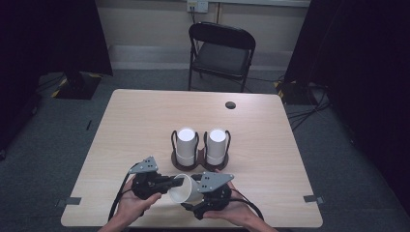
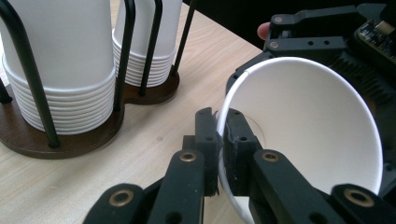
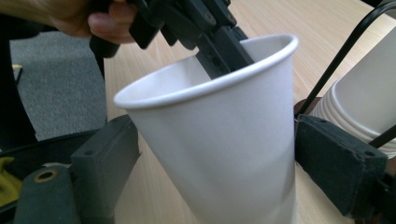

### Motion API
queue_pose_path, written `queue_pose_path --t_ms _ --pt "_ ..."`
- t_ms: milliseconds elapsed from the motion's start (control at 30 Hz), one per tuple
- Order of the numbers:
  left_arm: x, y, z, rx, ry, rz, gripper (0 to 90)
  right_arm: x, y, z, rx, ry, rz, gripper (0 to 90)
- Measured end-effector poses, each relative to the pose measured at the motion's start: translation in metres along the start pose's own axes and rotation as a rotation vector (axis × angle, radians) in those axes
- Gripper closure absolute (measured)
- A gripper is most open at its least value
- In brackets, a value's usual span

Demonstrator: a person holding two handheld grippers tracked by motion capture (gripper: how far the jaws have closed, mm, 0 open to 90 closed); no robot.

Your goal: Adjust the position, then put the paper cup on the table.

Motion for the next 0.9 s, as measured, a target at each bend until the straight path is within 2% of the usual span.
queue_pose_path --t_ms 333,533,733,900 --pt "-0.001 0.002 -0.002 -0.018 -0.008 -0.007 85.7 0.0 0.011 -0.001 -0.017 -0.022 0.004 14.5" --pt "0.0 0.004 -0.004 -0.039 -0.013 -0.009 85.7 -0.002 0.015 -0.001 -0.037 -0.058 0.006 15.0" --pt "0.0 0.008 -0.005 -0.06 -0.035 -0.018 85.7 -0.005 0.017 0.001 -0.031 -0.088 -0.004 15.5" --pt "-0.004 0.01 -0.007 -0.087 -0.058 -0.008 85.7 -0.006 0.019 0.002 -0.039 -0.109 -0.012 17.8"
Point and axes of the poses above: each handheld gripper's, and its own axes: y roughly forward along the jaws, z roughly out of its top, x roughly to its right, the point moved 3 cm from there along y, roughly forward along the jaws, and after that the axes turned 7 degrees about x, right-handed, at the moved point
